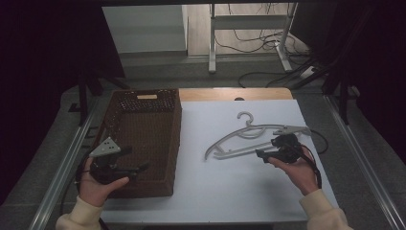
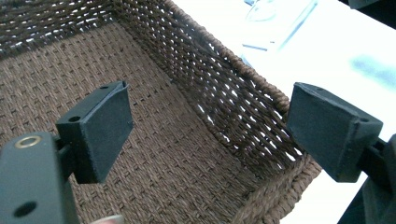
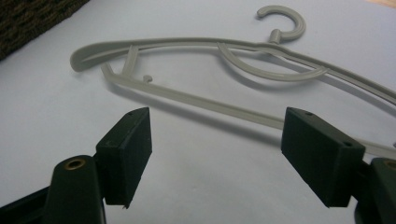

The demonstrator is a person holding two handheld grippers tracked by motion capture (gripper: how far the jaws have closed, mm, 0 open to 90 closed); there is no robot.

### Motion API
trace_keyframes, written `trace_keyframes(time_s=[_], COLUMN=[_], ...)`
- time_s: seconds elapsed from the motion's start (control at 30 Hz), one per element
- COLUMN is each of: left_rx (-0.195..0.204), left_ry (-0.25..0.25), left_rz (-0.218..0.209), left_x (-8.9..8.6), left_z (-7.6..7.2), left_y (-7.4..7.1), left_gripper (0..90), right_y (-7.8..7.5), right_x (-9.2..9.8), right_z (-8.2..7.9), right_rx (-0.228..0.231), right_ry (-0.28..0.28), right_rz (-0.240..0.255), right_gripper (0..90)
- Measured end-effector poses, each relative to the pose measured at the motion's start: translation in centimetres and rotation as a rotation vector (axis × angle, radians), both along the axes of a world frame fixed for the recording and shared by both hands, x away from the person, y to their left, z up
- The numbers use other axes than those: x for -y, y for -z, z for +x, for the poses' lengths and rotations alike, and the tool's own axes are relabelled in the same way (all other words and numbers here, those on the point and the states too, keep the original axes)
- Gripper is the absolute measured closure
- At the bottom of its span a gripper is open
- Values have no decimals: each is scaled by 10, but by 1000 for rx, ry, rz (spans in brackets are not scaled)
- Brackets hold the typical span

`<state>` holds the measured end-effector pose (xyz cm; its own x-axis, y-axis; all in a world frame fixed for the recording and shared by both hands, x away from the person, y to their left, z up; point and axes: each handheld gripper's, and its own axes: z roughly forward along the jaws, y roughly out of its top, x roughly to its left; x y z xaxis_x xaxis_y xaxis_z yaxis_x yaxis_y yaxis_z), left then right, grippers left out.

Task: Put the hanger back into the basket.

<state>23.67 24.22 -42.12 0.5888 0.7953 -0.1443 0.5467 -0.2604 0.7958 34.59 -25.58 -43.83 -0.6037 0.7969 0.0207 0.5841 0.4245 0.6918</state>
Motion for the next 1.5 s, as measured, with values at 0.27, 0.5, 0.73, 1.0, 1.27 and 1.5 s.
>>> trace_keyframes(time_s=[0.27,0.5,0.73,1.0,1.27,1.5], left_rx=[-6,-13,-9,-3,-8,-9], left_ry=[0,-2,-6,-4,-7,-3], left_rz=[-1,3,3,4,5,7], left_x=[-1,1,-1,-1,-2,-1], left_z=[0,1,1,0,1,1], left_y=[0,2,1,1,2,2], left_gripper=[147,147,147,148,148,148], right_y=[-2,0,4,9,16,20], right_x=[-14,-16,-19,-16,-16,-18], right_z=[16,36,52,80,92,97], right_rx=[-38,-86,-142,-178,-214,-289], right_ry=[-5,8,34,105,114,86], right_rz=[-25,-57,-69,-55,-59,-29], right_gripper=[218,230,251,294,373,588])
